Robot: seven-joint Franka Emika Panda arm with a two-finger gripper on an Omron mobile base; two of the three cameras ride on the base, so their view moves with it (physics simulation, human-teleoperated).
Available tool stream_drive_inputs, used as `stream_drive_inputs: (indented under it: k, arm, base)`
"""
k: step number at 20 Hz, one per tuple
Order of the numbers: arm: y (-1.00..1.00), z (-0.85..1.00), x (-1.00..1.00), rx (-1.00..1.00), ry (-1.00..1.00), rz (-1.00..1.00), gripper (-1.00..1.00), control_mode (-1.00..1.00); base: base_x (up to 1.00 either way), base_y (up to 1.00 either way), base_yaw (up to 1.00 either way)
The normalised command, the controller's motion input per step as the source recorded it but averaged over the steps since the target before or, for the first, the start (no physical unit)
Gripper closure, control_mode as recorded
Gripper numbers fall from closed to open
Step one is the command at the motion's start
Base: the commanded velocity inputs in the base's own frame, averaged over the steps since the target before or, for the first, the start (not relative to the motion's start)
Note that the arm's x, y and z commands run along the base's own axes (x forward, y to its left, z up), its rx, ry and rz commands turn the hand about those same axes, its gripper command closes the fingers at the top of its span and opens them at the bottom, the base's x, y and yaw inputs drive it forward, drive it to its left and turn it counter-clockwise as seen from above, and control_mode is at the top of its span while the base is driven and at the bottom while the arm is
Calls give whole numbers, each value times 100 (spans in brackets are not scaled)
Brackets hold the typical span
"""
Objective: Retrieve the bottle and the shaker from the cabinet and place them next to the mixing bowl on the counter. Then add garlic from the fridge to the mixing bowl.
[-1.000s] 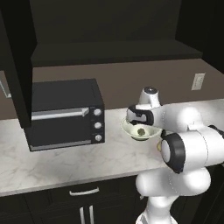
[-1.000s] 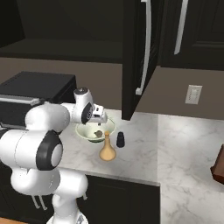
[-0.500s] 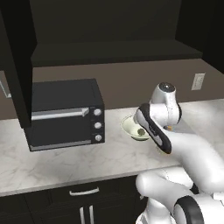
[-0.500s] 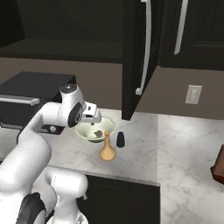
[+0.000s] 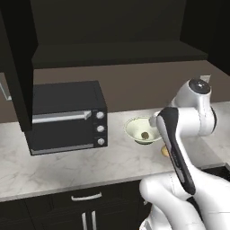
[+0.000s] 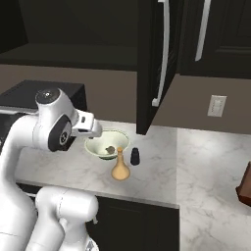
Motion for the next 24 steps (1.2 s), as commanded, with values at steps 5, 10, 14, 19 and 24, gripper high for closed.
stream_drive_inputs:
  k: [5,10,14,19,24]
  arm:
    - [0,84,-100,0,-11,0,-100,-100]
    - [0,76,-88,0,-15,0,-100,-100]
    - [0,72,-68,0,-13,0,-100,-100]
    - [0,61,-24,0,-2,0,-100,-100]
    - [3,13,0,0,4,-3,-100,-100]
  base:
    - [0,0,0]
    - [0,0,0]
    - [0,0,0]
    - [0,0,0]
    - [0,0,0]
